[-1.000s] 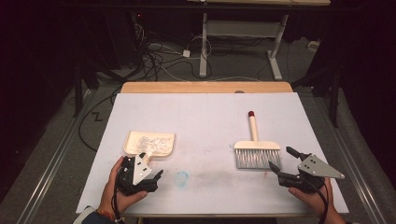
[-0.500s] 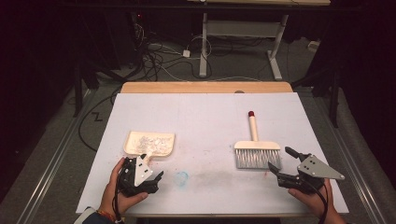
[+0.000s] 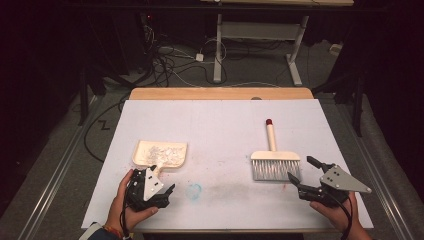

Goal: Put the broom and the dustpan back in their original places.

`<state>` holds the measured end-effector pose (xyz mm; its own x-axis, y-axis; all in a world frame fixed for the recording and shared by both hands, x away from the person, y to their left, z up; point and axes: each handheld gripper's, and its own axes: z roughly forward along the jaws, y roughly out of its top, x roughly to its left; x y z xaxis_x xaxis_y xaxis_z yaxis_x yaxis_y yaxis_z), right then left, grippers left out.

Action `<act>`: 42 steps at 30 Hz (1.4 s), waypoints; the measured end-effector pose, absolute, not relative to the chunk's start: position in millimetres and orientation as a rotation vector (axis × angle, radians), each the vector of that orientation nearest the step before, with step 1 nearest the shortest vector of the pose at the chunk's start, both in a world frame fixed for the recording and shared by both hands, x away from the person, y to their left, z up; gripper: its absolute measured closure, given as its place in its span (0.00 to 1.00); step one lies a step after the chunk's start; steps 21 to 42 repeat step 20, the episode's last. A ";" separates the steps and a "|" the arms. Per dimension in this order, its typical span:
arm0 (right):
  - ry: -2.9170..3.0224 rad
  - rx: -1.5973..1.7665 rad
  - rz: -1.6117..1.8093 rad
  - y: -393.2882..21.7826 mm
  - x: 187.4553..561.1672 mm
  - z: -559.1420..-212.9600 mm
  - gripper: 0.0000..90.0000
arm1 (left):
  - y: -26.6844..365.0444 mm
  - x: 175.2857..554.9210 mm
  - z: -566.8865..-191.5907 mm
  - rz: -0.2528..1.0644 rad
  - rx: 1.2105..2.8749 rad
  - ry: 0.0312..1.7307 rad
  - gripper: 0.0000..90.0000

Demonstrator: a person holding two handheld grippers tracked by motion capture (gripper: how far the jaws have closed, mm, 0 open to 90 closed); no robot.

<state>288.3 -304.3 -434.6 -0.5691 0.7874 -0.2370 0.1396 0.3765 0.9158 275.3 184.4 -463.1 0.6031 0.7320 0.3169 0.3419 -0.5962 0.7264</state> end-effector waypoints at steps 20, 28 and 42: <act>1.991 0.792 1.197 -304.6 292.7 -437.0 0.25 | 176.9 280.6 -465.5 0.800 2.243 0.837 0.20; 1.991 0.792 1.197 -304.6 292.7 -437.0 0.25 | 176.9 280.6 -465.5 0.800 2.243 0.837 0.20; 1.991 0.792 1.197 -304.6 292.7 -437.0 0.25 | 176.9 280.6 -465.5 0.800 2.243 0.837 0.20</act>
